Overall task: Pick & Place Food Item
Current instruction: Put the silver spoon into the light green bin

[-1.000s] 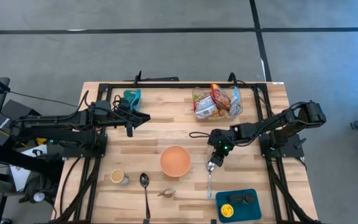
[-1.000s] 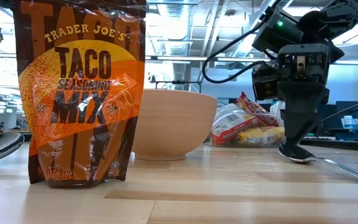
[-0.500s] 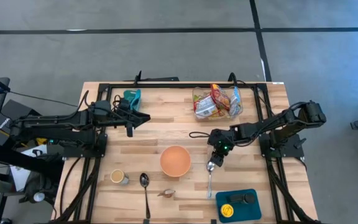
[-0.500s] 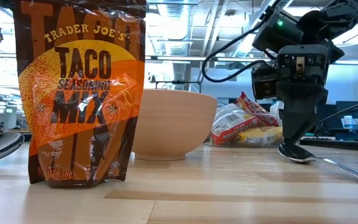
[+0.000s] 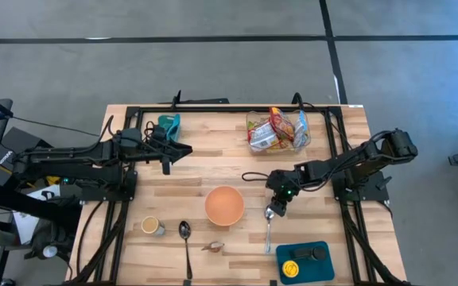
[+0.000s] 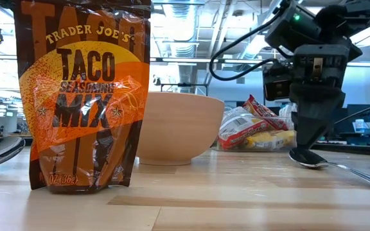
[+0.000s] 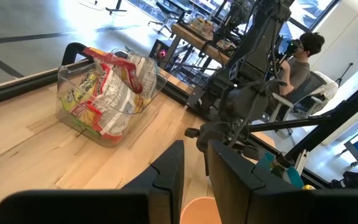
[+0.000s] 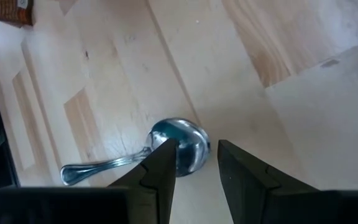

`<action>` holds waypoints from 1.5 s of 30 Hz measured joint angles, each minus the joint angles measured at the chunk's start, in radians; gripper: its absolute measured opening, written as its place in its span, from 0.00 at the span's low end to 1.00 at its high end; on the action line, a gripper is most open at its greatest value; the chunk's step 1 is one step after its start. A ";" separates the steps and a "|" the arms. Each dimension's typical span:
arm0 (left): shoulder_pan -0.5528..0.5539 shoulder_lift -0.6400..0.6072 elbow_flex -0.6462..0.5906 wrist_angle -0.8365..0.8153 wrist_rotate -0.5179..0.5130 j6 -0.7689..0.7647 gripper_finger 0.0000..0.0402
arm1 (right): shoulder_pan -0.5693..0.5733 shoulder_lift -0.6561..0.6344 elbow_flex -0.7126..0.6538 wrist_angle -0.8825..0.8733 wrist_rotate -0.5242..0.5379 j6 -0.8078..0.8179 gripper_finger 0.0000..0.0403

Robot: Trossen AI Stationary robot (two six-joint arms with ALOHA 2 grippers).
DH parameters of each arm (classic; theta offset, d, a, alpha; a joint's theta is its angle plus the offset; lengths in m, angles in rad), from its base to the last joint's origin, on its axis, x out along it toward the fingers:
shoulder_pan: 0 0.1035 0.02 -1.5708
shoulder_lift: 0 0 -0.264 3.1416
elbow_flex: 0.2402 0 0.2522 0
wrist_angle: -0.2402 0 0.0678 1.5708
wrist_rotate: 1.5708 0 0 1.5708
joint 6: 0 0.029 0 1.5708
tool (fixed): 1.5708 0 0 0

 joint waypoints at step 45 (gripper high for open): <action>0.000 0.000 0.000 -0.002 -0.001 -0.001 0.17 | 0.020 0.130 0.000 0.138 -0.137 -0.009 0.26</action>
